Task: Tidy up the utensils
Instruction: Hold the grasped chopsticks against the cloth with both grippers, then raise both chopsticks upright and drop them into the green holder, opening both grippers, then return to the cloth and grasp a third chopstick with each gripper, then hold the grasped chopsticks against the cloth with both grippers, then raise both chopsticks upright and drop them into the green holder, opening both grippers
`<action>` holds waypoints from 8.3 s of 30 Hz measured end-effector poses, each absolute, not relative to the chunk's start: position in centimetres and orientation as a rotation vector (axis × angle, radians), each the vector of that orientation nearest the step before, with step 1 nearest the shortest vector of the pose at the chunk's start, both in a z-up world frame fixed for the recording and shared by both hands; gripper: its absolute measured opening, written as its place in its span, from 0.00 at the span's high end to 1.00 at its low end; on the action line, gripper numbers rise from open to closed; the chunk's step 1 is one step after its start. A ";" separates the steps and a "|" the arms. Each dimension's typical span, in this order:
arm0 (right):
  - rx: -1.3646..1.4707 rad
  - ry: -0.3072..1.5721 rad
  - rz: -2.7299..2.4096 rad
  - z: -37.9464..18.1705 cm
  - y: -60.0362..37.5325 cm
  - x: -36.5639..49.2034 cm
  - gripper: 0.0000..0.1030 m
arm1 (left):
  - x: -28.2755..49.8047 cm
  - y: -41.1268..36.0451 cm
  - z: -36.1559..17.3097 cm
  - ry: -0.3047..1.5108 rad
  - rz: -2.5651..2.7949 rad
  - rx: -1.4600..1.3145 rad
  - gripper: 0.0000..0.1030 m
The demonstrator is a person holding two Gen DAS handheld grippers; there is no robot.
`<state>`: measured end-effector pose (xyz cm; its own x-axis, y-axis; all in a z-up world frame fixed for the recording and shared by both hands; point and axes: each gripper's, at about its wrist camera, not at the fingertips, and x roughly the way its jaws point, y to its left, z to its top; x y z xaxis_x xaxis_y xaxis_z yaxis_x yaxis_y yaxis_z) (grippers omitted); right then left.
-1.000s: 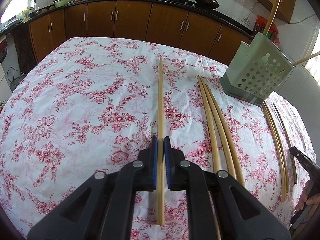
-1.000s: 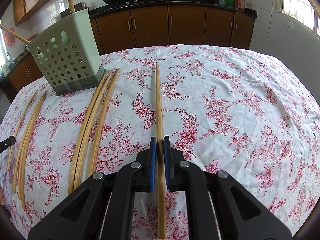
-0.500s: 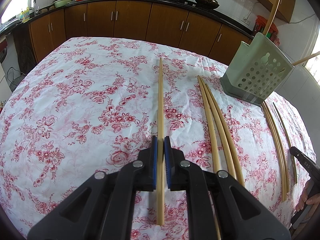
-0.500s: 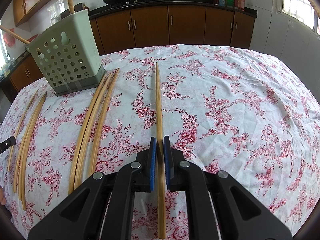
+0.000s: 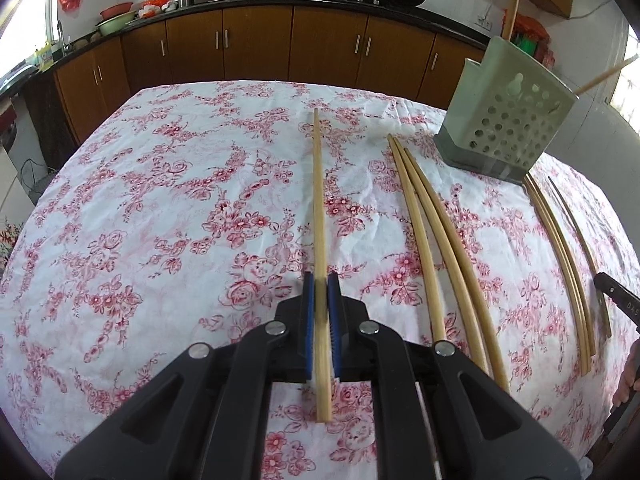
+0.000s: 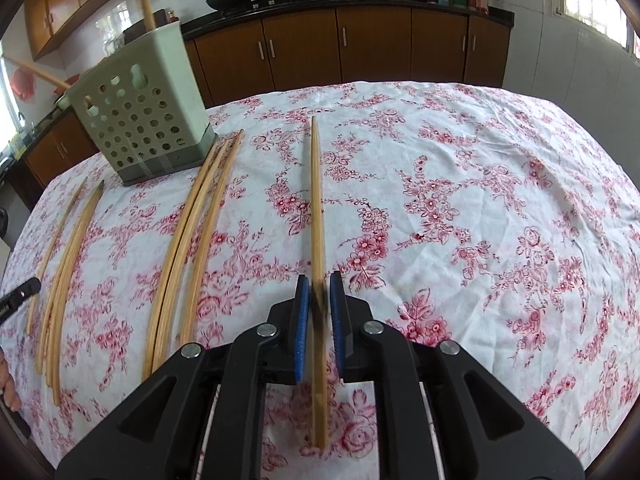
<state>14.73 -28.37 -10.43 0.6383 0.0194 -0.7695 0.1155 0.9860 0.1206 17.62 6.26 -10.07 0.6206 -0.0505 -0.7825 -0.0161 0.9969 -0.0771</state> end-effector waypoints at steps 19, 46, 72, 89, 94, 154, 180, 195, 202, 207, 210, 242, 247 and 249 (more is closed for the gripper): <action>0.144 0.541 -0.066 1.5 -29.8 13.5 0.93 | 16.7 7.3 3.7 0.584 -0.037 -0.095 0.92; 0.167 0.110 0.187 15.0 -24.3 13.0 0.93 | 14.6 -2.4 18.0 0.273 -0.318 -0.032 0.92; 0.191 0.276 0.172 9.4 -23.1 19.2 0.85 | 24.0 -6.3 10.6 0.452 -0.298 -0.003 0.92; 0.182 0.238 0.074 10.8 -26.5 12.5 0.68 | 16.8 -0.1 12.7 0.331 -0.236 -0.083 0.75; 0.185 0.539 0.035 2.9 -27.8 13.8 0.68 | 15.5 2.6 7.1 0.468 -0.137 -0.048 0.71; 0.126 0.883 -0.050 -10.4 -27.7 17.1 0.92 | 20.1 7.0 -10.2 0.898 0.005 -0.054 0.90; 0.127 0.881 -0.051 -10.4 -27.7 17.1 0.91 | 19.9 7.2 -10.1 0.898 -0.005 -0.078 0.90; 0.128 0.880 -0.053 -10.4 -27.6 17.1 0.91 | 19.9 7.2 -10.1 0.898 -0.005 -0.079 0.90; 0.128 0.880 -0.053 -10.4 -27.6 17.1 0.91 | 19.9 7.3 -10.1 0.900 -0.006 -0.079 0.90; 0.128 0.880 -0.053 -10.4 -27.6 17.1 0.91 | 19.9 7.3 -10.1 0.900 -0.006 -0.080 0.90; 0.128 0.880 -0.052 -10.4 -27.6 17.1 0.91 | 20.0 7.3 -10.1 0.900 -0.007 -0.080 0.90; 0.116 0.641 -0.048 -1.9 -28.1 14.3 0.93 | 16.6 5.9 0.3 0.651 -0.051 -0.021 0.92; 0.118 0.545 -0.030 1.2 -28.1 14.2 0.93 | 16.6 5.7 4.3 0.571 -0.083 -0.044 0.92; 0.123 0.519 -0.017 2.3 -27.9 14.2 0.93 | 16.4 5.5 5.3 0.554 -0.098 -0.040 0.92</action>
